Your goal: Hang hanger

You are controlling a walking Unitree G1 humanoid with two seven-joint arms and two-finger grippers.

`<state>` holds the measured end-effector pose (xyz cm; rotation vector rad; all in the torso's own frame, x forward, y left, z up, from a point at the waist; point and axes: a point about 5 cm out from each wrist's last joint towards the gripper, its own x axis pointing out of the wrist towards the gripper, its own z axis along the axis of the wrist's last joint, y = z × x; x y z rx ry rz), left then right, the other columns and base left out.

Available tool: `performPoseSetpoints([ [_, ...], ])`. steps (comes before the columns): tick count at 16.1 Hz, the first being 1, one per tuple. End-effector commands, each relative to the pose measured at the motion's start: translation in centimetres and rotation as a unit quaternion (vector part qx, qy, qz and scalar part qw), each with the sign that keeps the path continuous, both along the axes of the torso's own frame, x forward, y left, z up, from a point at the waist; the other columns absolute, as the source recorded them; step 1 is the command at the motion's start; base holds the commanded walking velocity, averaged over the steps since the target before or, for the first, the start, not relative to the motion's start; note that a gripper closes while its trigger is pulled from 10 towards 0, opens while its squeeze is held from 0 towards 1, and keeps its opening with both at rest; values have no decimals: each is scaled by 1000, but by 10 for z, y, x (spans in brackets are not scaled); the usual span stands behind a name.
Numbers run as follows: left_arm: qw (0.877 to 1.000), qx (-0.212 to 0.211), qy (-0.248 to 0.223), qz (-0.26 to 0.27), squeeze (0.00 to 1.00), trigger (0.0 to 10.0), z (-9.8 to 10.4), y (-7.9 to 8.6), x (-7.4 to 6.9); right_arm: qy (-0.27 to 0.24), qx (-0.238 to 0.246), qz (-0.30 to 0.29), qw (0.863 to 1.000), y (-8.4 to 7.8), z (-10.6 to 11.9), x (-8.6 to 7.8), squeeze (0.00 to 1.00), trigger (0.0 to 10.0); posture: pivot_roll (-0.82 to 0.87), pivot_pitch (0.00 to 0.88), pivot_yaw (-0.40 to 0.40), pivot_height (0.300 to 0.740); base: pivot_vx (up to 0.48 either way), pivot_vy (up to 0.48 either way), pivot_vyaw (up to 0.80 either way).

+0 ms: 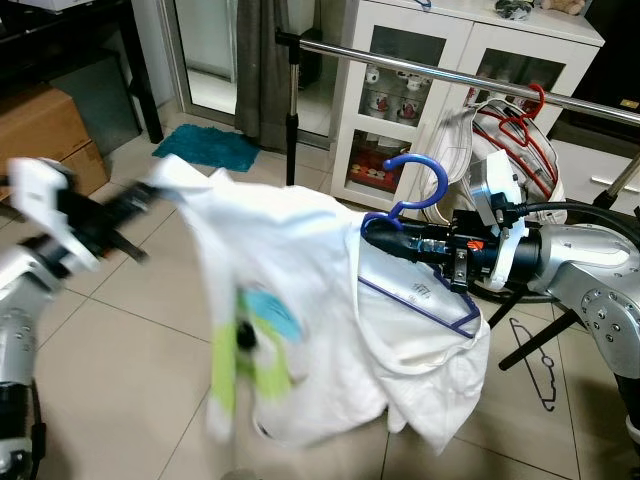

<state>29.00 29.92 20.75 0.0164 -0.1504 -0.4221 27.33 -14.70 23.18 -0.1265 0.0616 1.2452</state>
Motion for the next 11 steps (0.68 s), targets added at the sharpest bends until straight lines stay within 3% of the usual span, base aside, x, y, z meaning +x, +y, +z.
performPoseSetpoints([
  [1,999,-14,-18,30,0,0,6,8,0,-9,-1,-14,1000,-5,1,1,0,10000,115,0,-49,740,0,0,0],
  [5,984,-52,-13,172,0,0,-4,43,-7,-11,-5,-35,999,-8,1,8,0,10000,120,0,-57,740,0,0,0],
  [8,979,-49,9,200,0,0,-15,44,-8,-12,-5,-34,999,-9,3,8,0,10000,118,0,-60,740,0,0,0],
  [9,981,-26,24,193,0,0,-20,39,-7,-12,-5,-34,999,-8,3,8,0,10000,118,0,-60,740,0,0,0],
  [10,983,-20,32,177,0,9882,-21,34,-6,-12,-5,-33,999,-8,3,8,0,10000,117,0,-61,740,0,0,0],
  [11,990,-13,36,137,0,10000,-22,22,-5,-12,-5,-33,999,-7,2,8,0,10000,117,0,-61,740,0,0,0],
])
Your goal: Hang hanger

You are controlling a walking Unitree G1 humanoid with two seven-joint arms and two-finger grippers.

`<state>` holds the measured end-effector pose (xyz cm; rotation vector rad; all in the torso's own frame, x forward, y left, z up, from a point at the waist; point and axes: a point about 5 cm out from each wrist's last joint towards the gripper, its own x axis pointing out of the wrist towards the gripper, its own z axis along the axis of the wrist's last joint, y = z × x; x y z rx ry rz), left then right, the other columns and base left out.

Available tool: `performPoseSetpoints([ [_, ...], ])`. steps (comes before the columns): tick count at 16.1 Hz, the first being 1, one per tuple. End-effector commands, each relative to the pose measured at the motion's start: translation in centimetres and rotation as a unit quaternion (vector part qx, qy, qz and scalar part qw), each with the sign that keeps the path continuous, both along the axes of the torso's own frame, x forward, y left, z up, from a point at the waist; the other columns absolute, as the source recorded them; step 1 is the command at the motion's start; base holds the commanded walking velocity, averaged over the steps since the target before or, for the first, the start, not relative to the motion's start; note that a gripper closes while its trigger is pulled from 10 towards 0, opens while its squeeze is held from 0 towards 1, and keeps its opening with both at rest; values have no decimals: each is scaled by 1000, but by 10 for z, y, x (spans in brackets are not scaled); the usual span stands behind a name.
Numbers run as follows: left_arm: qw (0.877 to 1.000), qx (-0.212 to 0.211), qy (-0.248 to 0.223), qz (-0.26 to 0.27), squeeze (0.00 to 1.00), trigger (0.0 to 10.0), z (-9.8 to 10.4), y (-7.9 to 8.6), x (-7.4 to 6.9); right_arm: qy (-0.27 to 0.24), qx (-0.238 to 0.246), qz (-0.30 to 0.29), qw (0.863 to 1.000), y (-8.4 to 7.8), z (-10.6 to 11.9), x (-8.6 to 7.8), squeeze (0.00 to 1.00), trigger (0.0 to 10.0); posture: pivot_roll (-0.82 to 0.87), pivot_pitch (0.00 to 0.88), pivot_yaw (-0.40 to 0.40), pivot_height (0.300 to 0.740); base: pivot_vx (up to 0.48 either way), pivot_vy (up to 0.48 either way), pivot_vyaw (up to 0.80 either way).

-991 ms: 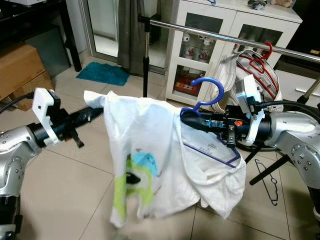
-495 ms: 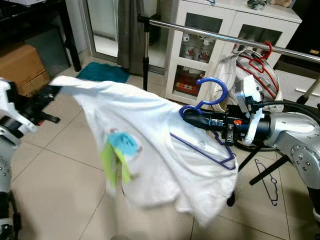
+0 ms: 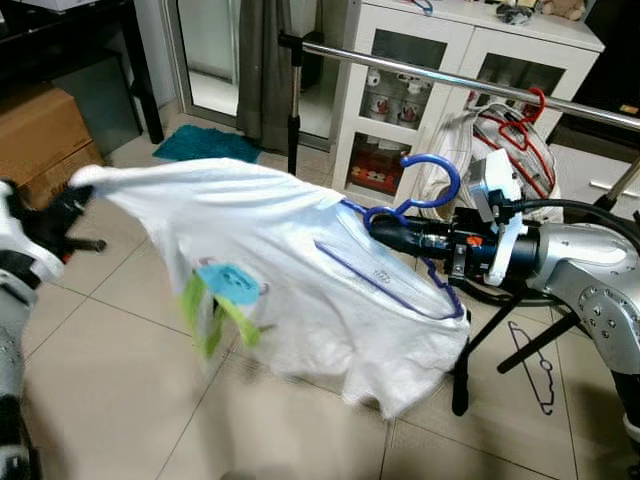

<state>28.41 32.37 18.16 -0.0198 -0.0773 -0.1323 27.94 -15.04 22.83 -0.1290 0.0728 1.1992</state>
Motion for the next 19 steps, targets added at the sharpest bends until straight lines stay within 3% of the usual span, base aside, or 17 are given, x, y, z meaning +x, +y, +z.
performPoseSetpoints([
  [1,999,22,1,-42,1000,10000,3,-16,2,-10,-3,-15,1000,-3,4,3,0,10000,116,0,-60,740,0,0,0],
  [5,997,59,30,-30,980,10000,-8,-24,3,19,-15,-56,998,-8,-6,6,0,10000,113,0,-53,740,0,0,0],
  [6,997,63,36,-29,0,10000,-12,-25,2,25,-20,-66,997,-8,-10,6,0,10000,103,0,-40,740,0,0,0],
  [9,994,73,74,-21,0,10000,-31,-26,-7,42,-32,-81,995,-11,-24,-4,0,10000,102,0,-36,740,0,0,0],
  [10,994,59,84,-18,1000,10000,-36,-24,-9,45,-30,-78,995,-12,-25,-8,0,10000,103,0,-35,740,0,0,0],
  [12,992,58,106,-22,1000,10000,-43,-23,-14,50,-31,-92,994,-15,-28,-8,0,10000,106,0,-35,740,0,0,0],
  [14,990,76,118,10,1000,10000,-52,-27,-19,60,-67,-129,988,-16,-46,-9,0,10000,102,0,-32,740,0,0,0],
  [15,992,50,117,14,0,10000,-54,-41,-21,81,-71,-176,978,-12,-61,-8,0,10000,93,0,-33,740,0,0,0],
  [17,993,61,105,-4,0,10000,-51,-60,-24,107,-71,-214,968,-8,-77,-9,0,10000,102,0,-39,740,0,0,0],
  [18,992,75,92,-45,0,10000,-49,-84,-28,129,-48,-237,962,-3,-88,-12,0,10000,106,0,-41,740,0,0,0],
  [19,991,72,98,-58,0,10000,-52,-89,-29,133,-38,-239,961,-2,-89,-12,0,10000,106,0,-39,740,0,0,0],
])
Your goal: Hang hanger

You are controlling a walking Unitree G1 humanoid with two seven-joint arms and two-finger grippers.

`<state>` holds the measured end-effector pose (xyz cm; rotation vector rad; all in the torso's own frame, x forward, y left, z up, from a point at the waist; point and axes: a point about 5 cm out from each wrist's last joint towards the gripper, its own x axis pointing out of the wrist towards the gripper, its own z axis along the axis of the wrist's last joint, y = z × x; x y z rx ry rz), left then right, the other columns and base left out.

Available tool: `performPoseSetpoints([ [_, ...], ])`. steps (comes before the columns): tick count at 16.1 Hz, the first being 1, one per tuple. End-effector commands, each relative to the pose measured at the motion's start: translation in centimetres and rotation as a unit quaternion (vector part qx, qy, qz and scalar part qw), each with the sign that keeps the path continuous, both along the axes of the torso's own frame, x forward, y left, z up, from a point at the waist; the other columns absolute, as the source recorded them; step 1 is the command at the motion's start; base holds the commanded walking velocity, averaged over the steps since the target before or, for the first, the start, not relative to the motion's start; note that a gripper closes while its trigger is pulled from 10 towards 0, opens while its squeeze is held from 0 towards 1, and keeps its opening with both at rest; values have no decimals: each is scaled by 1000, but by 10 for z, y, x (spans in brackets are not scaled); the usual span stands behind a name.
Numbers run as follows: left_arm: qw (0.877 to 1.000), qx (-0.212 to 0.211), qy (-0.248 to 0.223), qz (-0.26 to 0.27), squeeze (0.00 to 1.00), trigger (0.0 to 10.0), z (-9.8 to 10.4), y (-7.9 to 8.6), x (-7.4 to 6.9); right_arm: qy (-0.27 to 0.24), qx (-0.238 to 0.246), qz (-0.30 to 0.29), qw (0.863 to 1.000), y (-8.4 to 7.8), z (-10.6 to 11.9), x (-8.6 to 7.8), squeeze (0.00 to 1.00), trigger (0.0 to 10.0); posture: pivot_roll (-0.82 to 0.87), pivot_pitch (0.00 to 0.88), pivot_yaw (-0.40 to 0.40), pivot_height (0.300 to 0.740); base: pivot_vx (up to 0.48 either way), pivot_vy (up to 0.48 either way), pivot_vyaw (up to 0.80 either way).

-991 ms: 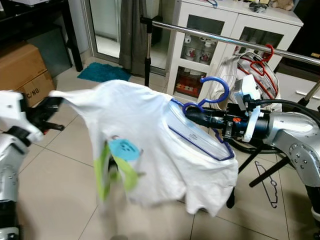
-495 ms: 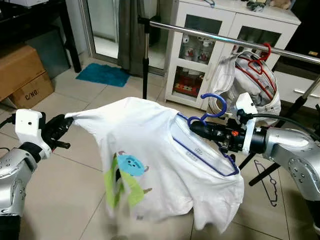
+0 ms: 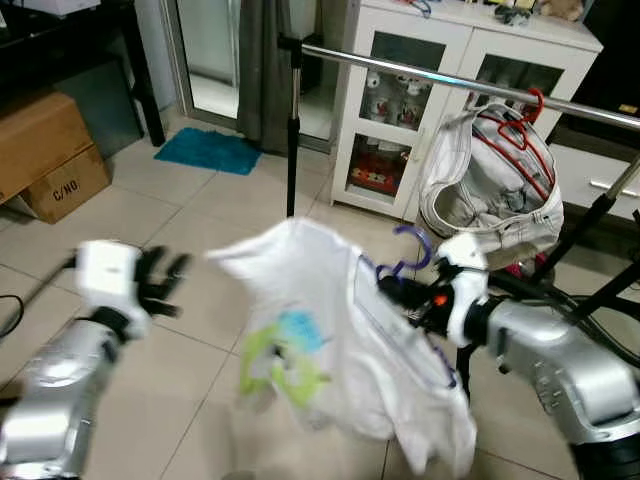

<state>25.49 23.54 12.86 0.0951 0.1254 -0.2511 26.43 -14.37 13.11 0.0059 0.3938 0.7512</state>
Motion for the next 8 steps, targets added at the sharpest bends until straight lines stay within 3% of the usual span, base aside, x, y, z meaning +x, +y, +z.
performPoseSetpoints([
  [1,1000,-2,15,-11,0,10000,-4,-5,-1,-15,5,-20,1000,-7,7,3,0,10000,97,0,-36,740,0,0,0],
  [2,998,-30,21,-59,0,10000,-7,-16,-3,-23,7,-8,1000,-6,10,1,0,10000,94,0,-38,740,0,0,0],
  [4,998,-25,22,-56,0,10000,-6,-17,-1,-28,16,-1,999,-6,14,-1,0,10000,94,0,-38,740,0,0,0],
  [5,998,-38,21,-35,1000,10000,-1,-17,3,-31,2,-22,999,-10,14,1,0,10000,88,0,-35,740,0,0,0],
  [6,999,-37,12,-36,1000,10000,3,-20,4,-36,-11,-36,999,-12,12,3,0,10000,88,0,-36,740,0,0,0],
  [7,999,-28,0,-33,741,10000,7,-28,5,-32,-31,-68,997,-15,6,5,0,10000,88,0,-38,740,0,0,0],
  [8,999,-25,-3,-27,741,10000,8,-32,5,-25,-39,-83,995,-15,2,6,0,10000,88,0,-38,740,0,0,0],
])
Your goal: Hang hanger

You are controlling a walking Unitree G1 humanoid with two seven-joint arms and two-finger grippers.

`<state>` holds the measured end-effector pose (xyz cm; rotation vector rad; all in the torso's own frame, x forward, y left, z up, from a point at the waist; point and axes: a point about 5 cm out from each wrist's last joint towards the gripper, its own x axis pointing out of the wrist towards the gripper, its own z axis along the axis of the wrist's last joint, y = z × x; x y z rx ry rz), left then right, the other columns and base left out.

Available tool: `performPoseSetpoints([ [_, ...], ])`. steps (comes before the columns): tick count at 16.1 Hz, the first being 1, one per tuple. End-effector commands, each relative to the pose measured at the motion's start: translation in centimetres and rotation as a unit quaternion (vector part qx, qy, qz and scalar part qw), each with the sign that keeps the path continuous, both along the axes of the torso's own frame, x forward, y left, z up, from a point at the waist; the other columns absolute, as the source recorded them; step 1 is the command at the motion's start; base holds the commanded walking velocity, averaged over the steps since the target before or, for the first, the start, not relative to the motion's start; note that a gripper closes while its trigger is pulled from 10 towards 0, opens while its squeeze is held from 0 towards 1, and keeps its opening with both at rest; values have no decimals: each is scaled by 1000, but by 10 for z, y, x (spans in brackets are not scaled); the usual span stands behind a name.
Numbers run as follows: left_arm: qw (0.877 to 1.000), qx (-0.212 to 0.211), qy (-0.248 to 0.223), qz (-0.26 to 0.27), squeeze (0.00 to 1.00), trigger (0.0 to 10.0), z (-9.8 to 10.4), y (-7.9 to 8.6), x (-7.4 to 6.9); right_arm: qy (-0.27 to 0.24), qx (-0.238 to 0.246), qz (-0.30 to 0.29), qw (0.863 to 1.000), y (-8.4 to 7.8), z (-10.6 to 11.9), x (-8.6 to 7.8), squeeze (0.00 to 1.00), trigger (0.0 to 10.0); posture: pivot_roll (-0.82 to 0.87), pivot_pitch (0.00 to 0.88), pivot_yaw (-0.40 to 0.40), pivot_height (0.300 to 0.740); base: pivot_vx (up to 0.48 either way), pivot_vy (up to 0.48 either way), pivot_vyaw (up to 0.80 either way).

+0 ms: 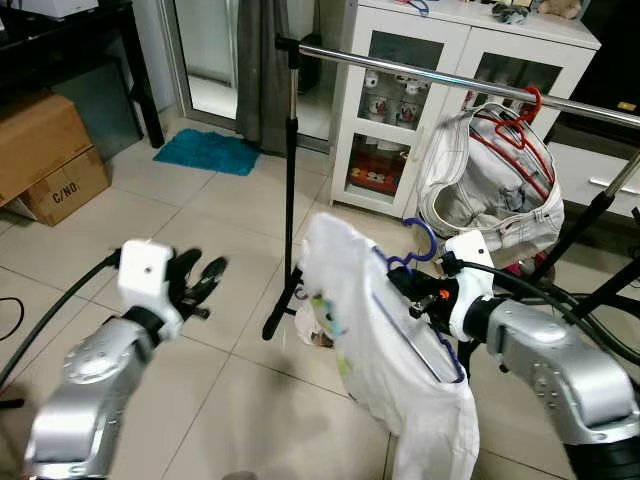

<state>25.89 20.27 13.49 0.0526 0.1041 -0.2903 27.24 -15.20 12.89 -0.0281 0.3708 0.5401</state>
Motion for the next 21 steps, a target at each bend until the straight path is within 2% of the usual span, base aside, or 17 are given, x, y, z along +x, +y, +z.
performPoseSetpoints([
  [1,1000,17,-26,2,0,10000,8,-15,1,7,-6,-92,996,-14,-10,3,0,10000,88,0,-40,740,0,0,0],
  [2,999,11,-30,7,0,10000,10,-24,-1,-15,-46,-136,989,-18,-16,3,0,10000,92,0,-42,740,0,0,0],
  [4,1000,-4,-25,4,0,10000,11,-29,-2,-22,-85,-166,982,-22,-22,1,0,10000,99,0,-47,740,0,0,0],
  [6,999,37,-23,24,0,10000,10,-25,0,-12,-59,-184,981,-26,-29,-3,0,10000,102,0,-50,740,0,0,0],
  [7,999,44,-19,25,0,10000,8,-24,-1,-3,-43,-185,982,-27,-34,-5,0,10000,103,0,-43,740,311,0,0],
  [9,998,48,-17,25,0,10000,6,-25,-2,6,-42,-184,982,-26,-38,-7,0,10000,101,0,-38,740,353,0,0],
  [10,998,47,-18,24,0,10000,7,-27,-1,10,-40,-180,983,-21,-40,-6,0,10000,102,0,-37,740,454,0,800],
  [13,998,48,-19,27,0,10000,12,-27,2,-12,-31,-169,985,-10,-32,0,0,10000,103,0,-36,740,471,0,800],
  [21,998,62,-21,24,0,10000,16,-23,1,-45,-18,-175,983,-1,-15,18,0,10000,121,0,-54,740,480,0,0],
])
